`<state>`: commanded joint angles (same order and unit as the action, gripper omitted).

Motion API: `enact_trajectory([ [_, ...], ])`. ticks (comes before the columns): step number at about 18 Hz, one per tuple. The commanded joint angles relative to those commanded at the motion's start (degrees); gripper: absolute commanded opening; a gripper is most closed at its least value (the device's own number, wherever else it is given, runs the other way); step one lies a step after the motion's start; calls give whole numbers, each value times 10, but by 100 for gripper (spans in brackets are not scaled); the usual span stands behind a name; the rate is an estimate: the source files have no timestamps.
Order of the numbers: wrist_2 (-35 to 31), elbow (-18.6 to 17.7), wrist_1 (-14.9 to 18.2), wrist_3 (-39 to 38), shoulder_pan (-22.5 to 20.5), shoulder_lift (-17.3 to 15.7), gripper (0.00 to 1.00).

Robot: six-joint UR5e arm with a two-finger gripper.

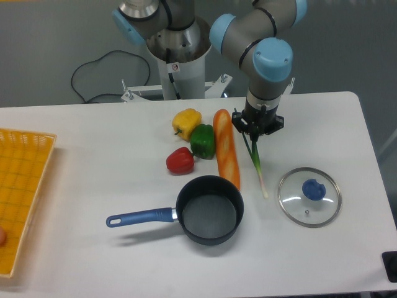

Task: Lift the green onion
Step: 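Lift the green onion up off the table, then carry the green onion over the black saucepan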

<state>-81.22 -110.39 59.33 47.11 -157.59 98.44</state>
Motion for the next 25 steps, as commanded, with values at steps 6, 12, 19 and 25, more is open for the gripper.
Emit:
enact_trajectory([
  [6,21,-3,15,-3,25,-29,8],
  [12,-9,2,61,-4,90,-47,8],
  [19,-83,37,97,-5,122,-4,8],
  [25,-107,69,113,-10,138,25,8],
])
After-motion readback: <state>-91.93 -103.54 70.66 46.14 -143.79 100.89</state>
